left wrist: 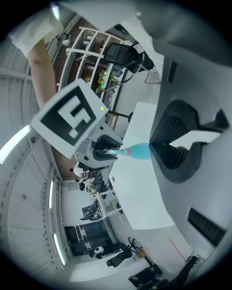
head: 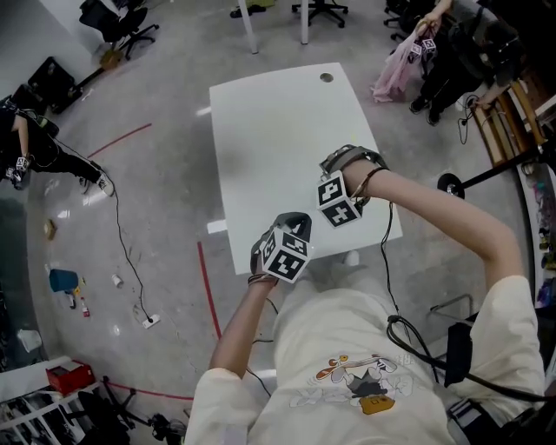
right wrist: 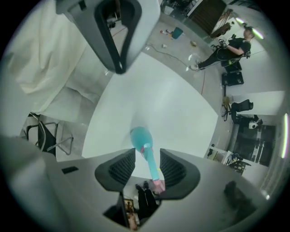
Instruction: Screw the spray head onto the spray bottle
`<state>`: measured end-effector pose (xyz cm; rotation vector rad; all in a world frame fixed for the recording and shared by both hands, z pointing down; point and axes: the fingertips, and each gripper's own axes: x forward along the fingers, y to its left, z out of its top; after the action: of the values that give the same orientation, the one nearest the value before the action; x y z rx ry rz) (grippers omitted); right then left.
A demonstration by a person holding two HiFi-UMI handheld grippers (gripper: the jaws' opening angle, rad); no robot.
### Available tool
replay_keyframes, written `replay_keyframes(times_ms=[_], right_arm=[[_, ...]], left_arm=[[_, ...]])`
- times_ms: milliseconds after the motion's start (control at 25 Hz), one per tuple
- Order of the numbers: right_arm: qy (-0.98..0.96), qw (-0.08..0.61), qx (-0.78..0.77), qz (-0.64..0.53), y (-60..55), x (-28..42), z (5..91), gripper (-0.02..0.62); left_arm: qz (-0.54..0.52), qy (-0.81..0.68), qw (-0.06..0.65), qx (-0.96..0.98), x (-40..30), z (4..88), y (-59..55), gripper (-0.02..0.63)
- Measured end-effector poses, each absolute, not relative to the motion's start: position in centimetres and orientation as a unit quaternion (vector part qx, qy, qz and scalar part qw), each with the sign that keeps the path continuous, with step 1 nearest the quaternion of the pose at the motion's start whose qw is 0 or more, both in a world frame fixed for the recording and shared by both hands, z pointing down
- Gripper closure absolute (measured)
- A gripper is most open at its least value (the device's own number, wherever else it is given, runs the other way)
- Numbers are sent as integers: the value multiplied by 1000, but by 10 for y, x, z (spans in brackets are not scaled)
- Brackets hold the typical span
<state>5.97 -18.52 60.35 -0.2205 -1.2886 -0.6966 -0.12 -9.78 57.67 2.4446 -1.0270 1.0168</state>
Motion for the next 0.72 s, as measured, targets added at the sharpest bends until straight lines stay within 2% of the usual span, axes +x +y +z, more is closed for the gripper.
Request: replay_keyframes(times_ms=[120,240,280,320,400,480,720], right_arm=[[-656,681,-62,-319,-165,51,556,445],[-750,593,37,-289,-154,45,513,446],[-784,555,74,-269,-150,45,501,459],[-812,515,113,-249,-146,46,491,539],[-844,456,191,-209,-139,57,479,568],[-851,426,257,-167,-134,71,483,588],[-856,373,358,32,-118,96,538,589]], left_arm=[[327,-379,154,852,-7,556,-103,598],[295,-408,164,848,-13,537,-108,598],[283,-418,169,846,-14,531,-108,598],[272,-430,172,844,-15,527,-107,598],[257,-449,171,839,-17,518,-105,598],[248,-461,164,836,-17,511,-104,598],[251,-483,168,822,-1,517,-99,598]])
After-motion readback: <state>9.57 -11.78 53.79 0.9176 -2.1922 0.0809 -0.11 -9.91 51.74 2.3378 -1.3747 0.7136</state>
